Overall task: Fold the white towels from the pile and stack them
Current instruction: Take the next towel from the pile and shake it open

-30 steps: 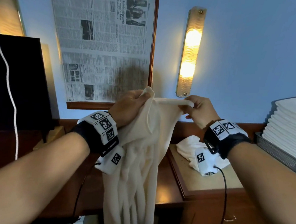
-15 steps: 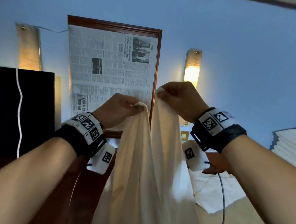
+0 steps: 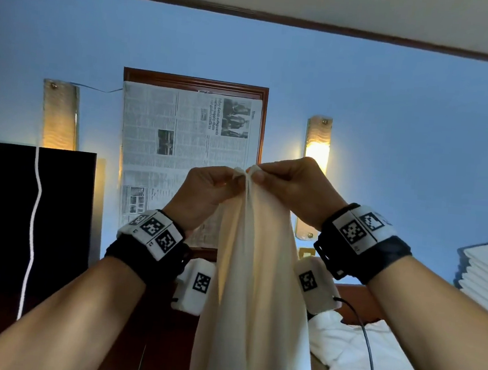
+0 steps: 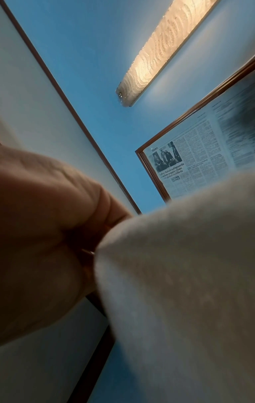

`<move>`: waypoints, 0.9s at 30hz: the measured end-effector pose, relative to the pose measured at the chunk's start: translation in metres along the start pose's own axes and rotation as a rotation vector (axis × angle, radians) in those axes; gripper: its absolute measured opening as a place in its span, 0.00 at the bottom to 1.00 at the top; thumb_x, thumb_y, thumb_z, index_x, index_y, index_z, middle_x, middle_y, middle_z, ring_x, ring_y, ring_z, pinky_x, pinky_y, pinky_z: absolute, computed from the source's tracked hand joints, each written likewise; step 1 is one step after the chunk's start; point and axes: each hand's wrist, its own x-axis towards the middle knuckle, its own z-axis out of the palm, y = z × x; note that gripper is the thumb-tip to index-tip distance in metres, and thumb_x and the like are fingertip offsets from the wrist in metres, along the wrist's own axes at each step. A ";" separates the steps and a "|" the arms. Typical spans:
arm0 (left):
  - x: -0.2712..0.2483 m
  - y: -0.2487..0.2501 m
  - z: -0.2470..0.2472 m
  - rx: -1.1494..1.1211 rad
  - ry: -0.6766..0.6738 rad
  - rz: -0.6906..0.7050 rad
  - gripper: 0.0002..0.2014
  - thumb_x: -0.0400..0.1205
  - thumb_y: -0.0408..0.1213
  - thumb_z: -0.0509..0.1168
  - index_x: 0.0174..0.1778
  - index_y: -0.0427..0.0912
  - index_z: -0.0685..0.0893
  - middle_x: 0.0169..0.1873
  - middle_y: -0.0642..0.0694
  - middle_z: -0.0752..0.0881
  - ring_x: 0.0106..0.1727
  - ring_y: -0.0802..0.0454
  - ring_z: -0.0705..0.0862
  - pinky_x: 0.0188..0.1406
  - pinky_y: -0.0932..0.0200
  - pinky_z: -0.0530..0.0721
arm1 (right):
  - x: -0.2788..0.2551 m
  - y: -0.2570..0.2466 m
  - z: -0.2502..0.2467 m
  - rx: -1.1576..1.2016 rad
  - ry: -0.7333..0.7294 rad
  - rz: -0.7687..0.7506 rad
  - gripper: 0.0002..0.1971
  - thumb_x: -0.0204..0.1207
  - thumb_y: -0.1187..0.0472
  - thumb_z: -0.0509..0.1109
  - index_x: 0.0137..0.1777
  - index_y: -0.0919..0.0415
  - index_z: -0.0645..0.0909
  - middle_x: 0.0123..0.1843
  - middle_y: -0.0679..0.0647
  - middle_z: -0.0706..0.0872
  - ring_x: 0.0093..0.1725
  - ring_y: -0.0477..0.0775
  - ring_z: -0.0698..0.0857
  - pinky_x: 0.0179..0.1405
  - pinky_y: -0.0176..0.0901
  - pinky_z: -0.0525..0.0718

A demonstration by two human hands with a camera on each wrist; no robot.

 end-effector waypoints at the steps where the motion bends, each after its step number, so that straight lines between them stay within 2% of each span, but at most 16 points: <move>1: 0.001 -0.002 0.002 -0.012 0.011 -0.010 0.05 0.74 0.39 0.72 0.38 0.49 0.94 0.37 0.54 0.91 0.42 0.58 0.88 0.46 0.60 0.84 | 0.000 0.002 0.000 0.019 -0.003 0.002 0.10 0.83 0.58 0.71 0.56 0.59 0.91 0.49 0.46 0.93 0.51 0.48 0.91 0.51 0.48 0.90; 3: 0.002 -0.006 0.004 -0.031 0.034 -0.032 0.06 0.72 0.46 0.75 0.39 0.49 0.94 0.40 0.46 0.91 0.45 0.47 0.85 0.50 0.49 0.81 | -0.001 0.003 0.000 0.064 -0.019 0.016 0.10 0.83 0.58 0.70 0.58 0.59 0.90 0.48 0.42 0.92 0.49 0.44 0.91 0.47 0.40 0.89; 5: 0.005 -0.009 0.006 -0.030 0.045 -0.070 0.13 0.70 0.51 0.80 0.42 0.46 0.92 0.44 0.37 0.88 0.48 0.40 0.82 0.52 0.39 0.78 | 0.000 0.006 0.001 0.163 -0.062 0.083 0.12 0.83 0.57 0.69 0.60 0.59 0.89 0.51 0.49 0.93 0.52 0.50 0.91 0.47 0.45 0.90; 6: 0.007 -0.010 0.006 -0.026 0.045 -0.094 0.16 0.68 0.51 0.81 0.42 0.44 0.89 0.45 0.35 0.87 0.48 0.39 0.82 0.53 0.38 0.78 | 0.000 0.008 0.001 0.227 -0.096 0.132 0.12 0.83 0.57 0.68 0.61 0.60 0.88 0.54 0.54 0.92 0.54 0.54 0.90 0.47 0.48 0.90; 8: 0.009 -0.012 0.006 -0.016 0.045 -0.140 0.19 0.66 0.49 0.82 0.39 0.42 0.82 0.43 0.35 0.83 0.46 0.39 0.81 0.51 0.41 0.77 | 0.000 0.012 0.003 0.307 -0.155 0.194 0.13 0.84 0.58 0.66 0.61 0.64 0.86 0.57 0.62 0.88 0.56 0.58 0.88 0.50 0.51 0.89; 10: 0.009 -0.015 0.006 -0.004 0.057 -0.194 0.22 0.63 0.51 0.84 0.34 0.44 0.79 0.37 0.38 0.81 0.43 0.40 0.79 0.49 0.42 0.79 | -0.001 0.020 0.007 0.352 -0.167 0.222 0.08 0.85 0.60 0.66 0.54 0.65 0.83 0.54 0.64 0.84 0.54 0.58 0.85 0.54 0.53 0.87; 12: 0.004 -0.019 0.007 0.001 0.054 -0.251 0.19 0.65 0.51 0.81 0.32 0.44 0.80 0.35 0.38 0.80 0.42 0.40 0.78 0.50 0.41 0.81 | -0.004 0.029 0.012 0.401 -0.129 0.256 0.06 0.84 0.60 0.66 0.47 0.62 0.78 0.51 0.61 0.82 0.50 0.55 0.84 0.50 0.49 0.86; 13: 0.000 -0.022 0.008 0.004 0.041 -0.282 0.16 0.69 0.49 0.79 0.33 0.43 0.81 0.37 0.37 0.81 0.43 0.40 0.78 0.50 0.41 0.82 | -0.006 0.034 0.015 0.408 -0.101 0.278 0.06 0.84 0.60 0.67 0.46 0.61 0.77 0.49 0.59 0.82 0.48 0.53 0.84 0.47 0.48 0.86; 15: -0.011 -0.031 0.010 0.001 -0.021 -0.358 0.12 0.80 0.46 0.72 0.37 0.42 0.84 0.41 0.37 0.83 0.44 0.41 0.80 0.52 0.42 0.83 | -0.012 0.045 0.020 0.355 -0.050 0.302 0.07 0.84 0.59 0.67 0.44 0.59 0.77 0.45 0.54 0.82 0.44 0.50 0.84 0.44 0.47 0.86; 16: -0.017 -0.036 0.012 -0.013 -0.057 -0.399 0.13 0.84 0.46 0.67 0.41 0.41 0.86 0.43 0.39 0.85 0.45 0.41 0.81 0.53 0.42 0.83 | -0.015 0.051 0.022 0.305 -0.038 0.301 0.08 0.84 0.59 0.68 0.44 0.58 0.77 0.43 0.53 0.82 0.43 0.50 0.84 0.43 0.48 0.86; 19: -0.034 -0.049 0.018 -0.083 -0.095 -0.497 0.17 0.87 0.49 0.62 0.55 0.38 0.87 0.50 0.40 0.86 0.51 0.41 0.85 0.54 0.43 0.84 | -0.023 0.067 0.028 0.117 -0.050 0.268 0.08 0.84 0.58 0.68 0.44 0.58 0.77 0.42 0.54 0.81 0.42 0.52 0.82 0.41 0.48 0.84; 22: -0.042 -0.060 0.021 0.001 -0.124 -0.479 0.11 0.86 0.44 0.66 0.52 0.41 0.88 0.47 0.43 0.89 0.47 0.45 0.88 0.43 0.50 0.87 | -0.028 0.077 0.033 -0.021 -0.059 0.232 0.08 0.83 0.57 0.70 0.45 0.60 0.78 0.42 0.54 0.82 0.41 0.48 0.81 0.41 0.42 0.83; 24: -0.042 -0.065 0.022 0.124 -0.160 -0.453 0.08 0.86 0.41 0.67 0.51 0.42 0.88 0.44 0.47 0.91 0.44 0.49 0.90 0.39 0.54 0.87 | -0.030 0.084 0.034 -0.082 -0.053 0.226 0.09 0.82 0.57 0.71 0.46 0.62 0.79 0.42 0.55 0.83 0.41 0.49 0.82 0.44 0.46 0.85; 27: -0.037 -0.071 0.024 0.251 -0.157 -0.392 0.08 0.86 0.41 0.67 0.51 0.42 0.90 0.45 0.45 0.92 0.48 0.47 0.91 0.48 0.49 0.89 | -0.038 0.098 0.037 -0.059 0.017 0.240 0.13 0.81 0.53 0.72 0.47 0.65 0.81 0.46 0.61 0.86 0.47 0.59 0.85 0.50 0.57 0.87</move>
